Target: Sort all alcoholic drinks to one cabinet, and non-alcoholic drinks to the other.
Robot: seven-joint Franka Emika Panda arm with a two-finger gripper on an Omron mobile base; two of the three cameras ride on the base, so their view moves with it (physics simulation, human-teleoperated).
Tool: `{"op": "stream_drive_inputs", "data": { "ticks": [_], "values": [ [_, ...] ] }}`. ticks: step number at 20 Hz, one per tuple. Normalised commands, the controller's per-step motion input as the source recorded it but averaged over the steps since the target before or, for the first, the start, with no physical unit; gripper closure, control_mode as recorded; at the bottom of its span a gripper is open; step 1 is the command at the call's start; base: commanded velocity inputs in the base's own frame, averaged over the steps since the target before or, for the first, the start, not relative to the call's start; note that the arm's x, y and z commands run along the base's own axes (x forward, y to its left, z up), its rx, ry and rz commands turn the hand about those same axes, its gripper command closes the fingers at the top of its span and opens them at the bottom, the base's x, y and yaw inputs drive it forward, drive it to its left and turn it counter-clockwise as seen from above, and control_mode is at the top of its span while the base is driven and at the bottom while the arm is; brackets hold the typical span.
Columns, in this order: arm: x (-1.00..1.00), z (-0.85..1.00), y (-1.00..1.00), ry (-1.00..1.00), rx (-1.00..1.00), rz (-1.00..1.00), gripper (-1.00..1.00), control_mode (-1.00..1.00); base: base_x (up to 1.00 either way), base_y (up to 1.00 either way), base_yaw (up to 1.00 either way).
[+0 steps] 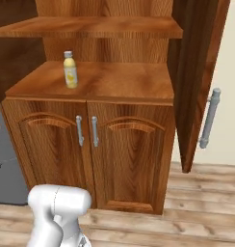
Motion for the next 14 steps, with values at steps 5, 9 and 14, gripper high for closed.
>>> {"op": "stream_drive_inputs", "data": {
  "ticks": [5,9,14],
  "values": [
    [0.00,0.00,0.00,0.00,0.00,0.00,-1.00,1.00,-0.92,-0.07,-0.09],
    [0.00,0.00,0.00,0.00,0.00,0.00,-1.00,1.00,-0.98,0.00,-0.07],
    [0.00,0.00,0.00,0.00,0.00,0.00,-1.00,1.00,-0.95,0.11,-0.04]
  ]
}}
